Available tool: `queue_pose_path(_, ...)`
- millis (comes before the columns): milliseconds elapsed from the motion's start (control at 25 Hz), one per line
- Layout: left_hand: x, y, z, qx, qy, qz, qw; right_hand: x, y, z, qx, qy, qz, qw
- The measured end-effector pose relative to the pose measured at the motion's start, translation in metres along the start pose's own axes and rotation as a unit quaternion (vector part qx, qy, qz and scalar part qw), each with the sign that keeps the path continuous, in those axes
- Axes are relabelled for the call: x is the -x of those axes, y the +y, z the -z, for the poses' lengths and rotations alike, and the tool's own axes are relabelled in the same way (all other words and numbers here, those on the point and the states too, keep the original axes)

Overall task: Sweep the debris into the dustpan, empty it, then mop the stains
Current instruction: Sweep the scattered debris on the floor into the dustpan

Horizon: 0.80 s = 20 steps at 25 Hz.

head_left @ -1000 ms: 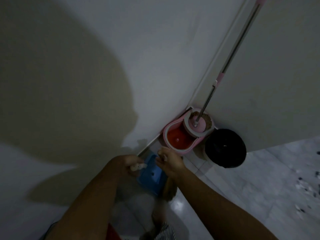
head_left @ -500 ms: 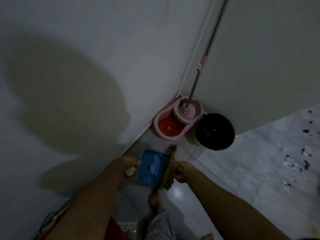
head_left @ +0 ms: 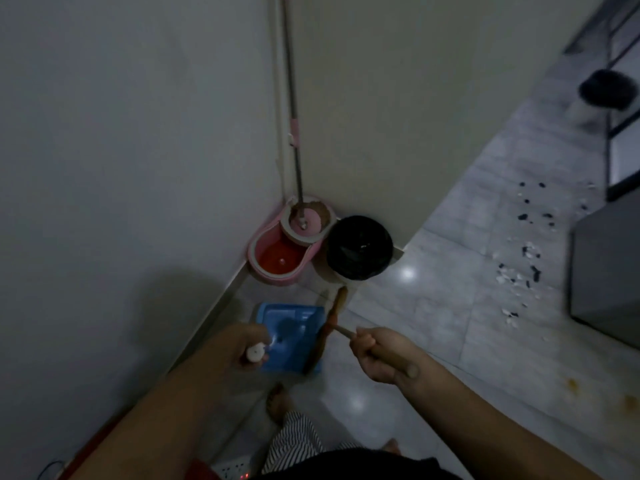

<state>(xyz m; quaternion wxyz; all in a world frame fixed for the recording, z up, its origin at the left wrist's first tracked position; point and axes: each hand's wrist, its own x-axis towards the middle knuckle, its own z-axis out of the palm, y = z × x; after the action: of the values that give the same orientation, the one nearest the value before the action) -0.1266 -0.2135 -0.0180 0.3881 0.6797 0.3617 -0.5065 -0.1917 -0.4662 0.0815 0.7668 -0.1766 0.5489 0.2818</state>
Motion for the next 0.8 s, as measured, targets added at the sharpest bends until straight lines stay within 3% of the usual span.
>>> queue_pose_path(120,0.023,0.000,-0.053,0.038,-0.023,-0.007,0.999,0.059,-0.009,0.059,-0.027,-0.027,0.027,0.999)
queue_pose_path(320,0.060,0.018,-0.167,0.144,-0.188,-0.026,0.971,0.140,-0.037,0.151,-0.098,-0.069,0.104,0.987)
queue_pose_path(560,0.096,0.066,-0.291,0.140,-0.235,-0.042,0.961,0.197,-0.071,0.232,-0.156,-0.055,0.209,0.964)
queue_pose_path(800,0.114,0.130,-0.376,0.067,-0.230,-0.088,0.967,0.177,-0.137,0.289,-0.220,-0.045,0.231,0.947)
